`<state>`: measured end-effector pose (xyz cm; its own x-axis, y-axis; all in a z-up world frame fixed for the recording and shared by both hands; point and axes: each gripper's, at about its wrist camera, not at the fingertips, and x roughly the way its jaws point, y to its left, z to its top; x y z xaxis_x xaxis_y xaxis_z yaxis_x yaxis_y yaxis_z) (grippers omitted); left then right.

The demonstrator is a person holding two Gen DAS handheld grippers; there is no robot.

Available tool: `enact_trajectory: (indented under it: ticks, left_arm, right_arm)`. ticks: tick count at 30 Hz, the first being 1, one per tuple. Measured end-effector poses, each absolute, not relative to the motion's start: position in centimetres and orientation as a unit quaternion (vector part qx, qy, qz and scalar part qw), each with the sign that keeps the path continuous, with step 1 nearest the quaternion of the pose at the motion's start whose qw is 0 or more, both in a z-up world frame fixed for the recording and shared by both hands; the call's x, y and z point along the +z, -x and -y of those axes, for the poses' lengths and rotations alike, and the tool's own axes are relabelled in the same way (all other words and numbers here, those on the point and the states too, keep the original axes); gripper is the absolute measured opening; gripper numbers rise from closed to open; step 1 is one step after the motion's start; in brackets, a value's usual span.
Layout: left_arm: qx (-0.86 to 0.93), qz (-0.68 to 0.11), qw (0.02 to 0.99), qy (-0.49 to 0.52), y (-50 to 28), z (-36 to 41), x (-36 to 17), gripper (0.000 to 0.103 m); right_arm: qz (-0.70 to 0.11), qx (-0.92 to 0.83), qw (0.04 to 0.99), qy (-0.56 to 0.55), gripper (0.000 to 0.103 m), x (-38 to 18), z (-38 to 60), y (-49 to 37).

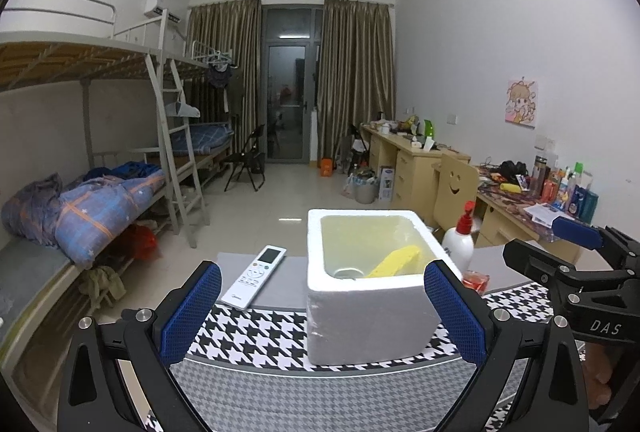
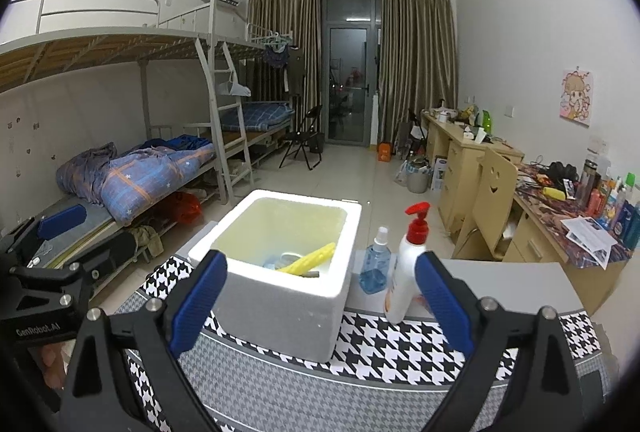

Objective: Organize soft objects

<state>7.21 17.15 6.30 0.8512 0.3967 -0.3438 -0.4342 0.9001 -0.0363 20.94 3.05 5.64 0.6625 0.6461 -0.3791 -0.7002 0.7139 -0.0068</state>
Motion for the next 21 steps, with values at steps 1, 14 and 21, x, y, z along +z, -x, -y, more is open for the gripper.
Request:
enact_trajectory:
  ticks: [1, 14, 21]
  left_arm:
    - [0.215, -0.166, 0.961, 0.055, -7.1, -16.9, 6.4, 0.102]
    - [0.200, -0.150, 0.967, 0.043, -5.3, -13.8, 5.8, 0.102]
    - [0.192, -0.136, 0.971, 0.047, -4.0, -12.6, 5.3, 0.102]
  right_arm:
    - [-0.176, 0.371, 0.909, 0.072, 0.098, 5.6, -2.7, -20.7]
    - [-0.144, 0.360, 0.920, 0.056, 0.102, 5.2, 1.1, -17.7]
    - [-0.134, 0.346, 0.927, 0.050, 0.102, 4.3, 3.0, -16.6]
